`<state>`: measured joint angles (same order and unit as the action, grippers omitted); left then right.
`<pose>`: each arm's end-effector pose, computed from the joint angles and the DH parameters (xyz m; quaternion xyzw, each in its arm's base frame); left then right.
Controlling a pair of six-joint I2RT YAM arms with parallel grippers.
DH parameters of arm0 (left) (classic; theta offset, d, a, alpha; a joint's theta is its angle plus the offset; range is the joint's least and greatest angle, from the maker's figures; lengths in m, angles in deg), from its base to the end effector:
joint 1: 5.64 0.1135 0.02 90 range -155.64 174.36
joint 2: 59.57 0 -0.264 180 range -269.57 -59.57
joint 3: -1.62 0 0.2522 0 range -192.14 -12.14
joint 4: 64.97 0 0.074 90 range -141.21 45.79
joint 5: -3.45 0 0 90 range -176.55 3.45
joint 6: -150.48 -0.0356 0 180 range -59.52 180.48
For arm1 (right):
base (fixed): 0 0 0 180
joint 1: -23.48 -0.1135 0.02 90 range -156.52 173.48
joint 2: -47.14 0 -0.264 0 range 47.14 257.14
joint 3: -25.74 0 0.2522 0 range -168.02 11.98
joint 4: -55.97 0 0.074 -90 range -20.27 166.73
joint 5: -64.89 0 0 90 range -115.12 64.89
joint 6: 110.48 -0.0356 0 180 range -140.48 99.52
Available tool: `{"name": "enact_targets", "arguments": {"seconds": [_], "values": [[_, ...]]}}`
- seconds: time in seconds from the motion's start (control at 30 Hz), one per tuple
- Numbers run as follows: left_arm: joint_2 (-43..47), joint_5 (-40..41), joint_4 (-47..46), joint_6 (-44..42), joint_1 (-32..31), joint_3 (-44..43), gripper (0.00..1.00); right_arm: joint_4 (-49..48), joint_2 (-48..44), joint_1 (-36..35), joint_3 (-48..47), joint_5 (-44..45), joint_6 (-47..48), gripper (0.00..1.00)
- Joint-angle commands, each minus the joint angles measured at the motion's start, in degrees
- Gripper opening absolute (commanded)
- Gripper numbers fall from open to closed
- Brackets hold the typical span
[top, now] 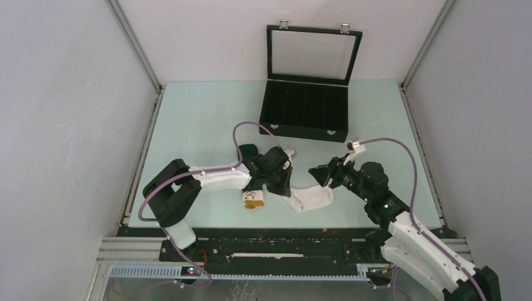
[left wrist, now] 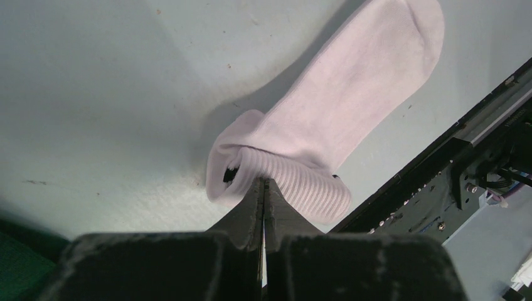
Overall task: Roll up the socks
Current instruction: Roll a pair of socks at the center of the board.
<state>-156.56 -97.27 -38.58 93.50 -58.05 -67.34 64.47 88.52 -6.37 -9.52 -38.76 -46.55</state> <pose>0.2010 -0.2720 0.1684 0.1878 0.9297 -0.2717 0.1632 0.1500 0.0958 0.2337 -0.0985 0.7829 0.3677 0.4921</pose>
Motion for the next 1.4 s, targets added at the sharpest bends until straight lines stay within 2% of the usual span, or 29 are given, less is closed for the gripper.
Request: {"name": "enact_targets", "arguments": {"seconds": [0.0,0.03,0.13,0.2,0.23,0.3,0.47,0.67,0.87,1.1,1.37], "values": [[0.38,0.64,0.95,-1.01,-0.89,0.50,0.00,0.44,-7.54,1.14,-1.62,4.93,0.06,0.63],[0.25,0.58,0.93,-1.09,-0.91,0.49,0.00,0.17,-8.18,1.25,-1.29,2.68,1.23,0.63],[0.16,0.44,0.71,-0.90,-0.88,0.46,0.00,1.10,-7.15,0.86,-1.22,-3.89,4.91,0.47],[0.09,0.27,0.48,-0.92,-0.94,0.44,0.00,2.29,-6.48,-0.94,-1.14,-3.66,6.36,0.47],[-0.07,0.08,0.40,-0.84,-0.95,0.41,0.00,2.50,-6.43,-2.84,-0.93,-2.60,7.62,0.52],[-0.21,-0.09,0.28,-0.85,-0.95,0.49,0.00,2.30,-6.79,-8.70,0.02,2.50,10.68,0.60],[-0.35,-0.51,0.42,-1.23,-0.95,0.37,0.00,1.19,-4.57,-26.46,1.54,20.00,19.07,0.63],[-0.47,-0.90,0.64,-1.49,-0.95,0.31,0.00,0.63,3.92,-36.73,1.20,35.28,20.03,0.64],[-0.30,-1.11,0.74,-1.63,-0.95,0.32,0.00,3.31,14.61,-41.77,-2.23,43.21,16.34,0.61],[-0.30,-1.31,0.82,-1.48,-0.95,0.44,0.00,3.02,23.78,-44.84,-6.38,44.83,16.56,0.60],[-0.31,-1.27,0.91,-1.40,-0.96,0.46,0.00,4.78,28.16,-45.98,-8.73,44.93,16.79,0.57]]}}
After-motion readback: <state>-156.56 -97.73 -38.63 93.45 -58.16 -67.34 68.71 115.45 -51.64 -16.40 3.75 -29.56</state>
